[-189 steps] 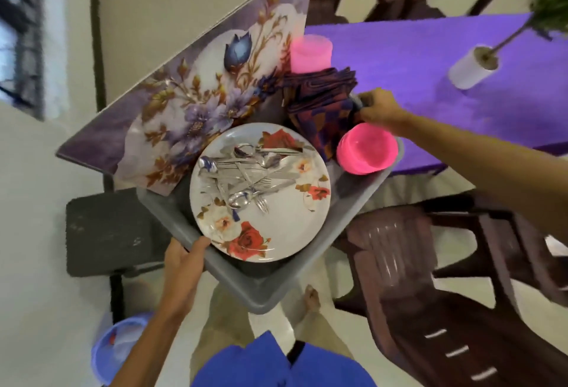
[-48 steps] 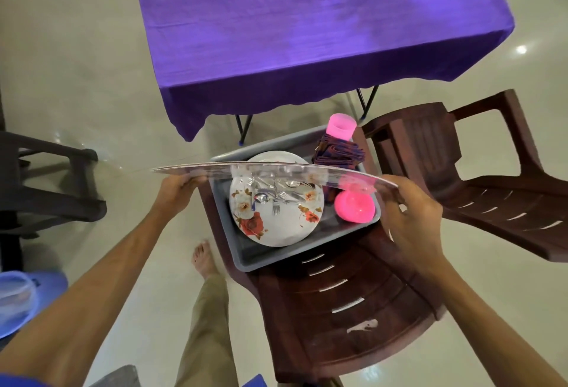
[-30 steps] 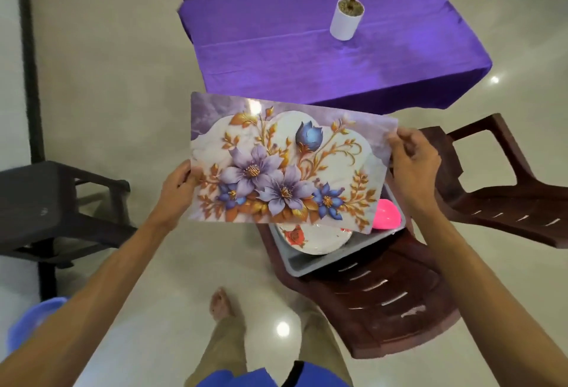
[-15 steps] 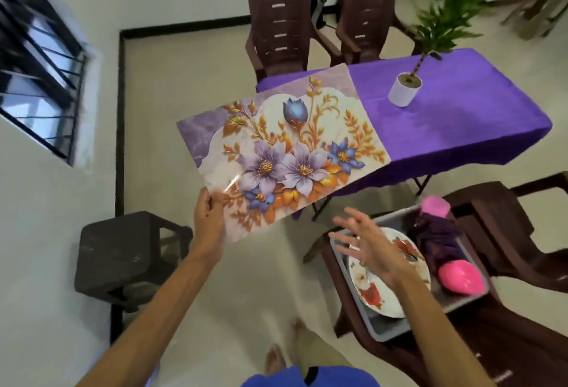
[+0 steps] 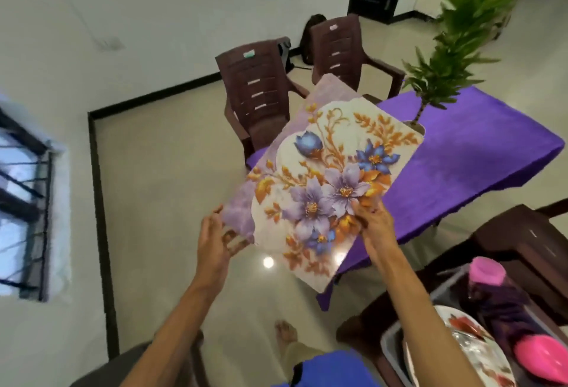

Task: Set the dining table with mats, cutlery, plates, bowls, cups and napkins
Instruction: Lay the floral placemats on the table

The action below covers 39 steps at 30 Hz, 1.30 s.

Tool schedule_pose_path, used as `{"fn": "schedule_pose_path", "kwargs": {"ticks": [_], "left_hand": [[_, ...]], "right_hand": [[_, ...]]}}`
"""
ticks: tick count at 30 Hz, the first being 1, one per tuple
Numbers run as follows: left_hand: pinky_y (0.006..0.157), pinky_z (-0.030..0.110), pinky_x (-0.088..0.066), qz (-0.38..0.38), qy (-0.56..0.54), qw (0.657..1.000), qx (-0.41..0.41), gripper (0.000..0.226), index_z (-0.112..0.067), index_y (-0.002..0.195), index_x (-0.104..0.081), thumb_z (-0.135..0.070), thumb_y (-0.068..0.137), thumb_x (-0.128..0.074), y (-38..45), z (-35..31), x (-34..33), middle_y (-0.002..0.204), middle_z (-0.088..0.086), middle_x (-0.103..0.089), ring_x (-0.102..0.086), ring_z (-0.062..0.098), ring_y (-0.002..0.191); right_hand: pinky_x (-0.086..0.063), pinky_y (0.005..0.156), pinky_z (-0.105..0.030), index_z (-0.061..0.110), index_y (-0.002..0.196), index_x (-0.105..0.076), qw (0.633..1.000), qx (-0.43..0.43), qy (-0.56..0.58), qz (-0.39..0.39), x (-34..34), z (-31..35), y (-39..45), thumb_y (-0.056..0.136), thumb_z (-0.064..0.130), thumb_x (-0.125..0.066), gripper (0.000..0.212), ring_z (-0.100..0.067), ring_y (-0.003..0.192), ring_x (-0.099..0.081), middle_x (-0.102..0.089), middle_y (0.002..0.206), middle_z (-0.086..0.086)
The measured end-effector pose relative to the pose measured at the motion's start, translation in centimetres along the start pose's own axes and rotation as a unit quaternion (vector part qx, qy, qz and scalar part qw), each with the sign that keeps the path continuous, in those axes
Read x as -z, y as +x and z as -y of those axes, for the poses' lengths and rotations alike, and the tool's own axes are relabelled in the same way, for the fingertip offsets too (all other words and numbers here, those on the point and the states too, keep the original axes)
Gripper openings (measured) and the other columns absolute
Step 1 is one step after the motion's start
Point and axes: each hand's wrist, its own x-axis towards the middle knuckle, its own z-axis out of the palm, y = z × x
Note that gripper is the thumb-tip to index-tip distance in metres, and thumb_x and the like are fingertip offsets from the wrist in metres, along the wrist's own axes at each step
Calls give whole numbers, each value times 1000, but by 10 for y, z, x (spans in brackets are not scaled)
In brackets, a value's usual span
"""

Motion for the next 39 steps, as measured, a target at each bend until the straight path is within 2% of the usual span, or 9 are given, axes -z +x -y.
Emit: {"fn": "schedule_pose_path", "kwargs": {"ticks": [3,8,11,13,17,23,30,34,39], "left_hand": [[91,47,-59,70,62,995,40,44,-19,136,-65,-45,110,-39,74,-46,-1,127,5,-75,-73,25,112],[76,34,-61,220,157,962,50,29,-15,120,-69,-35,107,-53,156,-86,-35,115,10,-77,-74,24,99],[82,35,-63,250,127,954,104,31,-12,117,-70,-37,104,-59,211,-94,-64,114,12,-77,-77,24,98],[84,35,-63,237,115,951,159,44,-13,113,-74,-52,102,-57,250,-96,-84,109,12,-79,-78,23,95],[106,46,-54,310,23,907,286,65,-14,129,-73,-64,103,-42,301,-100,-112,130,16,-71,-69,33,121],[119,51,-39,389,-35,834,391,63,-8,142,-64,-55,102,-50,372,-123,-130,144,20,-62,-58,40,134],[96,49,-60,485,-47,712,506,65,-3,135,-68,-53,107,-38,413,-144,-169,131,21,-69,-71,38,113],[83,40,-58,553,85,696,450,68,-3,117,-75,-59,104,-39,414,-143,-198,106,14,-72,-74,27,78],[65,34,-53,594,243,745,182,23,-10,106,-69,-24,108,-52,428,-130,-217,81,4,-75,-68,12,63]], "right_hand": [[-58,70,-32,14,97,-73,999,5,-1,33,-32,15,49,85,19,-79,14,-21,79,-66,-71,90,-6],[-56,68,-34,13,86,-67,1000,-4,19,5,-89,17,109,91,17,-73,10,-21,73,-63,-67,83,-8],[-62,73,-35,5,105,-71,997,-2,75,-35,-119,7,144,102,11,-58,14,-23,86,-74,-77,97,-10],[-57,98,-44,4,131,-65,993,-11,113,-37,-137,0,166,104,17,-55,32,-31,118,-68,-70,129,-16],[-29,122,-49,13,157,-40,972,-7,216,-89,-166,-12,196,109,28,-45,51,-27,150,-39,-42,161,-10],[-49,111,-45,19,128,-73,939,-34,279,-199,-208,-13,208,110,25,-39,39,-24,130,-62,-64,141,-6],[-44,114,-52,6,136,-66,905,-44,302,-297,-217,-31,213,107,30,-46,42,-34,130,-61,-64,140,-16],[-63,82,-47,8,135,-66,890,-55,309,-330,-211,-40,205,104,34,-52,43,-33,106,-74,-72,125,-16],[-55,101,-49,8,135,-66,884,-44,311,-346,-185,-48,203,100,32,-59,43,-32,119,-68,-70,131,-15]]}}
